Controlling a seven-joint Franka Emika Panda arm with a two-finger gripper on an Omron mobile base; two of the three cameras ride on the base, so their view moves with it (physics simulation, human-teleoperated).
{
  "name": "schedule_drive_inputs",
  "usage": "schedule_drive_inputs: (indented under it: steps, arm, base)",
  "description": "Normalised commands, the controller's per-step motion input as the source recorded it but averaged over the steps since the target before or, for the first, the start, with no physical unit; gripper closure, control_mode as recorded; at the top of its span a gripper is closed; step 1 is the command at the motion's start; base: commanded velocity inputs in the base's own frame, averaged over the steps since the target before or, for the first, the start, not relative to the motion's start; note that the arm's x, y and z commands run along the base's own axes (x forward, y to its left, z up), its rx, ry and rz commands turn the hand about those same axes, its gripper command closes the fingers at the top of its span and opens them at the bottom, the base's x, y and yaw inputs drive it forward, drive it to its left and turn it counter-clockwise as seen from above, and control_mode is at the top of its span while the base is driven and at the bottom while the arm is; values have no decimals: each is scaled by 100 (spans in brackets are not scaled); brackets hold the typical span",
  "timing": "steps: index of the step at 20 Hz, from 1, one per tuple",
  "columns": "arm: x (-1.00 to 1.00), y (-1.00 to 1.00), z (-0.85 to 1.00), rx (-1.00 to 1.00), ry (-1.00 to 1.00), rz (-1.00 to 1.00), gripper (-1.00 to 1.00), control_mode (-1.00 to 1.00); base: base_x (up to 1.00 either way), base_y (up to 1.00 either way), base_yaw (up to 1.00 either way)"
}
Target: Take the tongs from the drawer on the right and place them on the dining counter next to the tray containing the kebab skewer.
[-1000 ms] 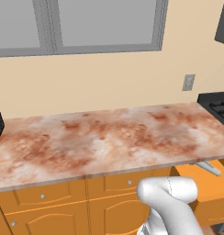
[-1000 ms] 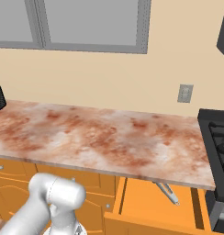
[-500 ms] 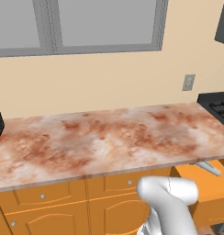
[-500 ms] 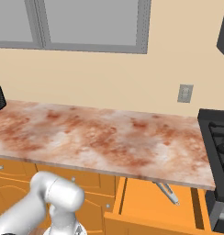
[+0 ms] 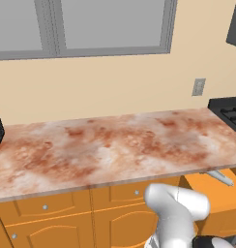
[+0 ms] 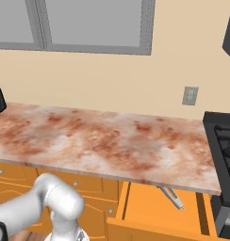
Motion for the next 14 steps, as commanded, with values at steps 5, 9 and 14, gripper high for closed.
schedule_drive_inputs:
  steps: [5,9,14]
  arm:
    - [-87,-11,50,1,5,-18,-100,-100]
    - [-90,-12,56,0,8,-18,-100,-100]
    - [-44,-2,40,0,16,-16,-100,-100]
  base:
    - [0,0,0]
    - [0,0,0]
    - [0,0,0]
